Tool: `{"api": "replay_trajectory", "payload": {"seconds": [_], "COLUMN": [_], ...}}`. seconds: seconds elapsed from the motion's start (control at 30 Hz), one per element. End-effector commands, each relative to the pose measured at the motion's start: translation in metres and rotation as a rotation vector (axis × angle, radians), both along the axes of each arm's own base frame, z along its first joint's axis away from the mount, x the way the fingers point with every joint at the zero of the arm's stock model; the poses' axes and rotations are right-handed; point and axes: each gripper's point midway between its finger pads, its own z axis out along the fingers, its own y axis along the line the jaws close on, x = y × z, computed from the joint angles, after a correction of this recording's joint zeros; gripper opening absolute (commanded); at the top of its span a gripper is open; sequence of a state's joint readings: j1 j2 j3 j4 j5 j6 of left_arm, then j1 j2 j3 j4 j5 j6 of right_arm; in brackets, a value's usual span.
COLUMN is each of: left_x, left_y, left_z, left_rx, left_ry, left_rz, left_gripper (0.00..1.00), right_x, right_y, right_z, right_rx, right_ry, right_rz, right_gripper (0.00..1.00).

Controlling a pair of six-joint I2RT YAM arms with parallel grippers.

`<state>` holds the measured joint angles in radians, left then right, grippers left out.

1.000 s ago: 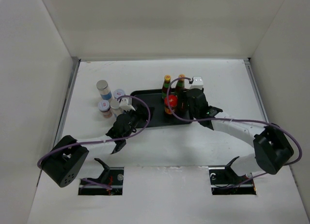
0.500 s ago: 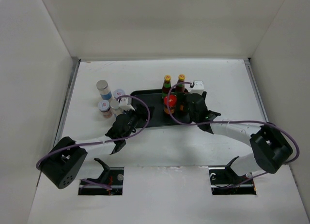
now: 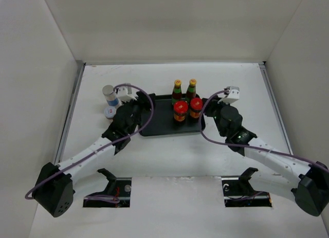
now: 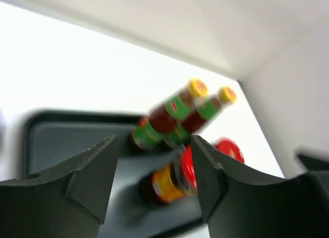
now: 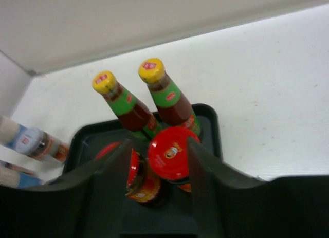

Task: Organize the condiment bottles

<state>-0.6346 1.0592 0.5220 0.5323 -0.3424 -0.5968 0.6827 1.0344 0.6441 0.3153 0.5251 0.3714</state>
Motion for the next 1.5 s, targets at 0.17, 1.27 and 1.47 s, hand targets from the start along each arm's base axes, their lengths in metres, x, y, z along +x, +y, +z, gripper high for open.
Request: {"api": "replay_trajectory", "payload": {"seconds": [0.17, 1.27, 1.47], "left_x": [0.018, 0.001, -0.001], "left_y": [0.074, 0.121, 0.121], "left_z": [0.015, -0.068, -0.077], "left_rx": [0.208, 0.499, 0.513], "left_ry": [0.134, 0.428, 0.448], "left_rz": [0.306, 0.364, 0.357], "left_gripper": [0.54, 0.68, 0.6], "right_x": [-0.014, -0.012, -0.011], "right_y": [0.012, 0.031, 0.033], "right_z": [-0.015, -0.032, -0.037], "right_rx": [0.103, 0.092, 0.083], "right_ry": [-0.008, 0.031, 0.046], "right_rz": [0.054, 0.125, 0.128], "right_gripper": [0.32, 0.89, 0.91]}}
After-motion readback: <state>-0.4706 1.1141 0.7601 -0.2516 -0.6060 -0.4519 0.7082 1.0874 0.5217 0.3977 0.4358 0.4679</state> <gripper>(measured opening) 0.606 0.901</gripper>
